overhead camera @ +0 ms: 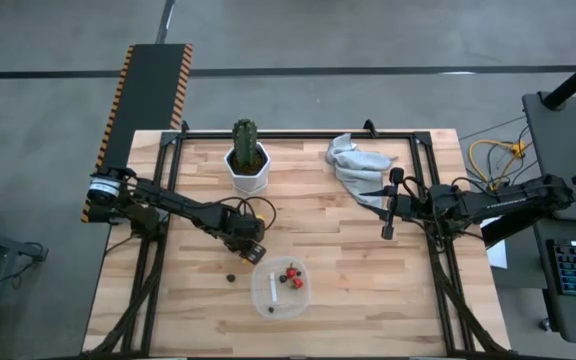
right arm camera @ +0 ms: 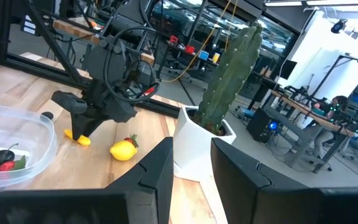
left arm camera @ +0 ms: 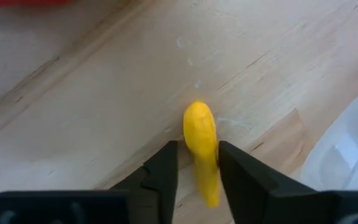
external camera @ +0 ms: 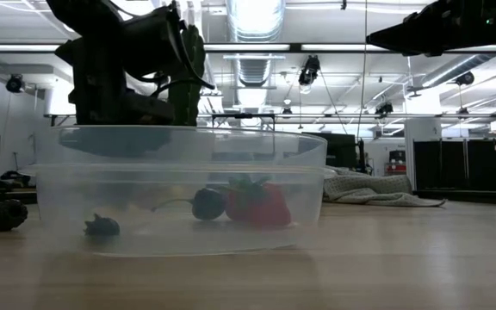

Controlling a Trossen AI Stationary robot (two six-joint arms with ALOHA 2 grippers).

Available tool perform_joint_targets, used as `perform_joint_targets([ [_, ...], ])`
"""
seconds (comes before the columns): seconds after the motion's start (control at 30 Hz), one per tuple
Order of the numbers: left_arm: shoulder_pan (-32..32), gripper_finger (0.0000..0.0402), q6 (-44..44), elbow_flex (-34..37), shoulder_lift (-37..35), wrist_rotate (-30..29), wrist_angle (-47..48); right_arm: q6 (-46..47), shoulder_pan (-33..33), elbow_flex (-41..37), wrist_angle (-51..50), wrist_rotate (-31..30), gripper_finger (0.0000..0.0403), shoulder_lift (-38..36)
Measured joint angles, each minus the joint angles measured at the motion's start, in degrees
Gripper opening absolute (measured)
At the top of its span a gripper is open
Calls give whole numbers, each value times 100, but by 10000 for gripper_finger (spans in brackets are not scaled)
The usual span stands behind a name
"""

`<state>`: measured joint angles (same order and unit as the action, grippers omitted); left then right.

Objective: Pick and placing Produce into tupperware
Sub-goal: Put the yellow corn into the transparent container

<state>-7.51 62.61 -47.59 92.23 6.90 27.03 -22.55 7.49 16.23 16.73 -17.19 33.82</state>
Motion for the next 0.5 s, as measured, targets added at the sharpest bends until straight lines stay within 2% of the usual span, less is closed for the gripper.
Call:
perform_joint_targets([
  [0.23, 0, 14, -355, 0, 17, 140, -234, -5, -1, 0, 0, 0, 100, 1],
  [0.5, 16, 3, -614, 4, 20, 350, -131, -9, 0, 0, 0, 0, 100, 2],
])
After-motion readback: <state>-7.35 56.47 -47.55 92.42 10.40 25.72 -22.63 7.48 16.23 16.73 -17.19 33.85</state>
